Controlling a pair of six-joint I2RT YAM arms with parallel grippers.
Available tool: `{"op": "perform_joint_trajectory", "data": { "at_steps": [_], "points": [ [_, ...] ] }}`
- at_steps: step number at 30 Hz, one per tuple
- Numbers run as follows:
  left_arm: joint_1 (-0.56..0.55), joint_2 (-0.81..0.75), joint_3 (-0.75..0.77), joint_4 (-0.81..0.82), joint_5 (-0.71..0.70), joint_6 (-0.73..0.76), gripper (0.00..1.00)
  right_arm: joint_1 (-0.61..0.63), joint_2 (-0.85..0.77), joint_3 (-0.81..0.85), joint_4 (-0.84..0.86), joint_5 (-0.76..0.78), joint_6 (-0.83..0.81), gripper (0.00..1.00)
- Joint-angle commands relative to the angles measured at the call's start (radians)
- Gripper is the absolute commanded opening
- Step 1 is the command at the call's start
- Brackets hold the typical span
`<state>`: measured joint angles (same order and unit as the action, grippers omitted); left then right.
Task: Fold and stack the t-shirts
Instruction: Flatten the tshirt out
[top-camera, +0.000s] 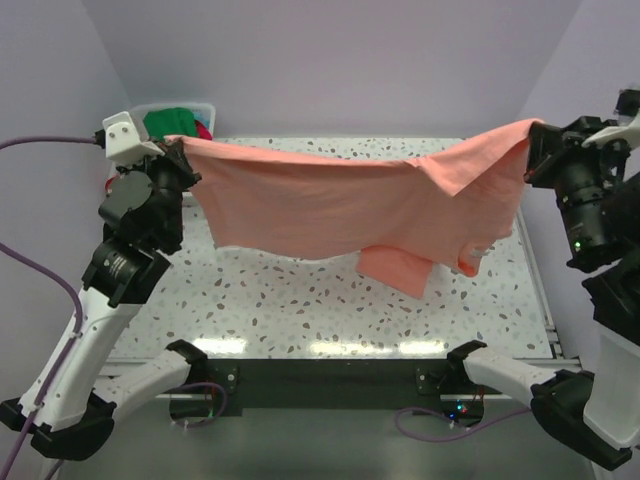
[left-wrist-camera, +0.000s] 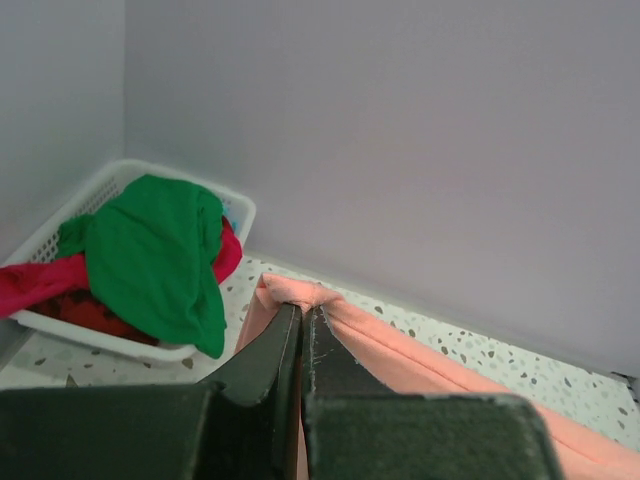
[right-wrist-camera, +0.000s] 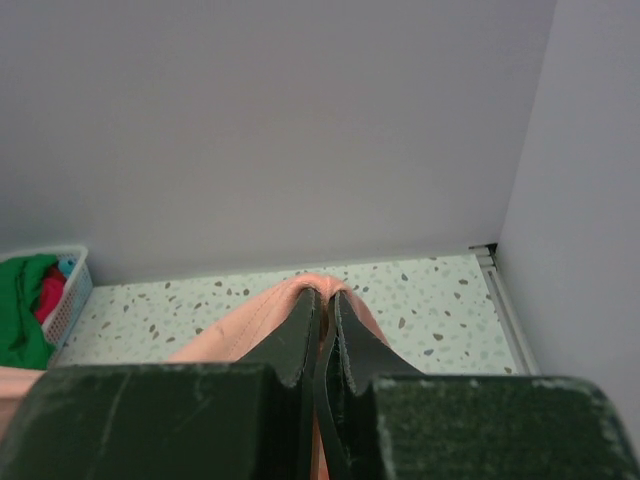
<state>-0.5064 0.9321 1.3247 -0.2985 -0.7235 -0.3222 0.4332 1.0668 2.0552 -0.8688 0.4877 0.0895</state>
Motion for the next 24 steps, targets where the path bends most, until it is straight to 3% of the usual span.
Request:
{"op": "perform_joint_trajectory", "data": {
  "at_steps": [1,11,24],
  "points": [
    [0.002,-0.081,0.056,0.116,0.070,0.072,0.00,0.002,-0.014,0.108,0.051,-0.055,-0.071,0.00],
    [0.002,-0.217,0.065,0.163,0.160,0.080,0.00,0.004,-0.088,0.137,0.106,-0.185,-0.062,0.00],
    [0.003,0.014,0.149,0.278,0.081,0.110,0.00,0.002,0.097,0.224,0.237,-0.147,-0.129,0.00]
  ]
}}
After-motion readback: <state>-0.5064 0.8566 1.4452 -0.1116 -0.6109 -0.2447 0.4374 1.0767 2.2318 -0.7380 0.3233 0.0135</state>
